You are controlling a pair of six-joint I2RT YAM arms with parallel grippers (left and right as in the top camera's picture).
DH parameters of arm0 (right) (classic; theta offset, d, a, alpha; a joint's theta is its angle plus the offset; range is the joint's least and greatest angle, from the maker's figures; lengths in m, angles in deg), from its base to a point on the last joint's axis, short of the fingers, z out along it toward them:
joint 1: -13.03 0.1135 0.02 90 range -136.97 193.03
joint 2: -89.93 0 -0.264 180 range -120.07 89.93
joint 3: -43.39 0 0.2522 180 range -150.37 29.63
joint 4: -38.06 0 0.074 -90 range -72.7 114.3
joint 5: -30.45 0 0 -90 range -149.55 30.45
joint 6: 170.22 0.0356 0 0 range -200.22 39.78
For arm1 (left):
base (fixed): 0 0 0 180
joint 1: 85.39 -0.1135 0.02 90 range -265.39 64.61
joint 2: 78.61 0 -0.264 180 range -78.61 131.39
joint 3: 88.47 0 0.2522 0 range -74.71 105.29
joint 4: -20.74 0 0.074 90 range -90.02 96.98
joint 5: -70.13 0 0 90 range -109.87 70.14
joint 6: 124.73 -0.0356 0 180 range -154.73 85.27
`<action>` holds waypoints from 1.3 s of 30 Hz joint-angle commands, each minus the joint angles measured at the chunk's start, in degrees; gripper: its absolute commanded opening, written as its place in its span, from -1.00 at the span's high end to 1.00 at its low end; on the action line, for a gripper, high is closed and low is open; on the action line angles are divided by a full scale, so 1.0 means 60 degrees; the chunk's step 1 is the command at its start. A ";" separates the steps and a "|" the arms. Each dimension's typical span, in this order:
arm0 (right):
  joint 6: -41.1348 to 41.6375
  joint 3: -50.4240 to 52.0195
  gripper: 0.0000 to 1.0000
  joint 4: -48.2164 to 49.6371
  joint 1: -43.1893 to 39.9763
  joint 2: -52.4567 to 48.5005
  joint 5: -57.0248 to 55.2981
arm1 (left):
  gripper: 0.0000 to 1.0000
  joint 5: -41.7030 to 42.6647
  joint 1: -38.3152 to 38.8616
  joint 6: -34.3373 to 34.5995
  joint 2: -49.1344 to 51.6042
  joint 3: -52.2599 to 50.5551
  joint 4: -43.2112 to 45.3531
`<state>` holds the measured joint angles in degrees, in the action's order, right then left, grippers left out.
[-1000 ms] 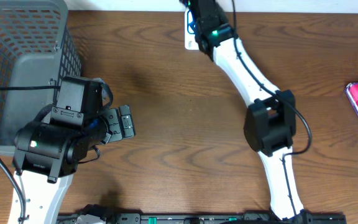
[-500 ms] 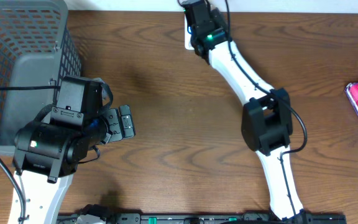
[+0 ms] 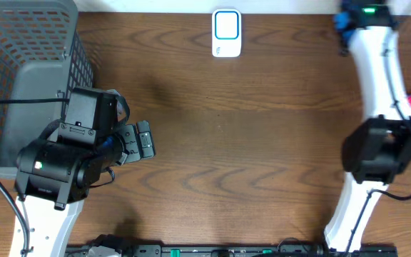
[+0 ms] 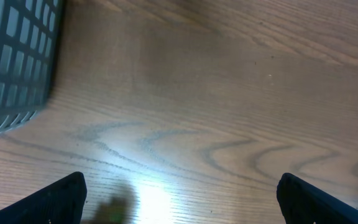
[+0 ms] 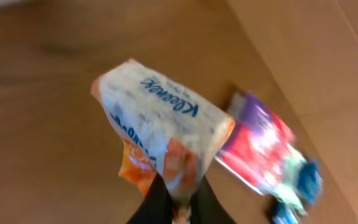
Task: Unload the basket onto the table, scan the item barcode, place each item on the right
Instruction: 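Carry the Kleenex pack to the right edge and release it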
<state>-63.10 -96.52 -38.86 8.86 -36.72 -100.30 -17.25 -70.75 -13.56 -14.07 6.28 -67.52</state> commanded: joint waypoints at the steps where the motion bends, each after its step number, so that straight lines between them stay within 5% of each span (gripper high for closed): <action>1: 0.1566 0.0182 0.97 -0.0415 -0.0718 0.0044 0.0539 | -0.96 -0.0124 -0.0036 0.0058 0.0033 0.0036 -0.0007; 8: 0.1319 0.1402 0.97 0.0933 -0.2080 0.0044 0.4856 | -0.96 -0.0124 -0.0036 0.0055 0.0033 0.0036 -0.0011; 16: 0.1745 0.3198 0.95 0.2772 -0.2510 0.0044 0.2965 | -0.96 -0.0124 -0.0036 0.0055 0.0033 0.0036 -0.0007; 17: 0.1741 0.3348 0.91 0.2947 -0.2565 0.0044 0.2707 | -0.96 -0.0120 -0.0036 0.0055 0.0033 0.0036 -0.0011; 19: 0.1698 0.3399 0.42 0.2998 -0.2685 0.0044 0.2324 | -0.96 -0.0124 -0.0036 0.0058 0.0033 0.0036 -0.0011; 22: 0.1555 0.3381 0.37 0.3002 -0.2809 0.0073 0.1978 | -0.96 -0.0120 -0.0036 0.0058 0.0033 0.0036 -0.0007; 26: 0.1344 0.3340 -0.42 0.2856 -0.2922 0.0222 0.1796 | -0.96 -0.0120 -0.0036 0.0058 0.0033 0.0036 -0.0007; 33: 0.1344 0.3340 -0.56 0.2401 -0.2725 0.1446 0.2728 | -0.95 -0.0124 -0.0036 0.0055 0.0033 0.0036 -0.0007; 39: 0.0131 0.3340 -0.80 0.0703 -0.2379 0.3140 0.7712 | -0.96 -0.0120 -0.0036 0.0055 0.0033 0.0036 -0.0011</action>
<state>-57.46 -76.06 -31.21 -6.85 -24.18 -72.24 -17.23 -70.75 -13.56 -14.07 6.28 -67.52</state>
